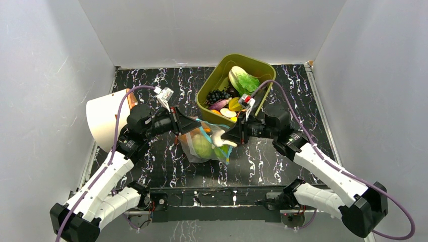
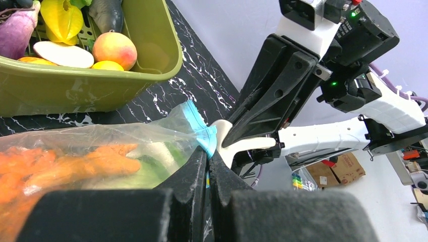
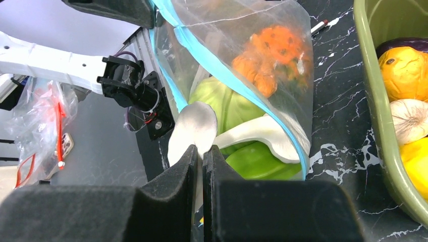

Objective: Place the food in the zip-top bag and seal the zipper
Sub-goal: Place the fake vegetable in the zipper food storage bag.

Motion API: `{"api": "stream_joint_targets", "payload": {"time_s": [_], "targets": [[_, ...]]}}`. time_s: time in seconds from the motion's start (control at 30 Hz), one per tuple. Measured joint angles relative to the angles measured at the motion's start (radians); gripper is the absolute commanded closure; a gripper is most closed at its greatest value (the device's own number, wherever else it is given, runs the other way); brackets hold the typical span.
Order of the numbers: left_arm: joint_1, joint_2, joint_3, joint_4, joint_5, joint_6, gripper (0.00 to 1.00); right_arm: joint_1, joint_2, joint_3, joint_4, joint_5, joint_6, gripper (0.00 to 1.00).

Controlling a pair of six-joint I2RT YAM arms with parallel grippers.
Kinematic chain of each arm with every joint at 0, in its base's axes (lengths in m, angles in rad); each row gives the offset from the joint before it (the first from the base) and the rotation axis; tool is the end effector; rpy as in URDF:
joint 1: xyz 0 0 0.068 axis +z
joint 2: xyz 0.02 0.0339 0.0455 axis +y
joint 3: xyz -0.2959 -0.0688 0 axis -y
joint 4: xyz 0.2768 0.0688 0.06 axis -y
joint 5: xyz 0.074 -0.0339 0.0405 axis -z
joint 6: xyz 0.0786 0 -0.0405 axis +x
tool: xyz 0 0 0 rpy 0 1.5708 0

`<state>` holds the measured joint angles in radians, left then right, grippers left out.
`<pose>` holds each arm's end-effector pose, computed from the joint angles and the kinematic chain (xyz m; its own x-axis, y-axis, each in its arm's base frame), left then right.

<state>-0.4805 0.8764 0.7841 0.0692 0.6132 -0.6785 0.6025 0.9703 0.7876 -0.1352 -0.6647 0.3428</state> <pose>0.2008 -0.1557 0.3719 -0.5734 -0.2799 -0.7700 0.6786 0.3643 -0.6378 0.1908 0.1901 0.3239 -0.5547 -0.0605 -0.8298 -0.7882 0.3576 0.5009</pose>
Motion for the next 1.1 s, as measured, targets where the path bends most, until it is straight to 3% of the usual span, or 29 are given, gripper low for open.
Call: {"api": "stream_joint_targets", "payload": {"time_s": [0.67,0.83,0.97,1.1], "targets": [[0.000,0.037,-0.029,0.091,0.069,-0.060,1.00,0.117,0.150,-0.004,0.256,0.251,-0.035,0.95],[0.000,0.053,-0.041,0.140,0.079,-0.091,1.00,0.147,0.192,-0.019,0.295,0.294,-0.023,0.81],[0.000,0.058,-0.048,0.148,0.082,-0.100,1.00,0.161,0.196,-0.024,0.265,0.344,-0.038,0.64],[0.000,0.069,-0.048,0.164,0.084,-0.108,1.00,0.162,0.156,-0.044,0.220,0.410,-0.073,0.54]]}}
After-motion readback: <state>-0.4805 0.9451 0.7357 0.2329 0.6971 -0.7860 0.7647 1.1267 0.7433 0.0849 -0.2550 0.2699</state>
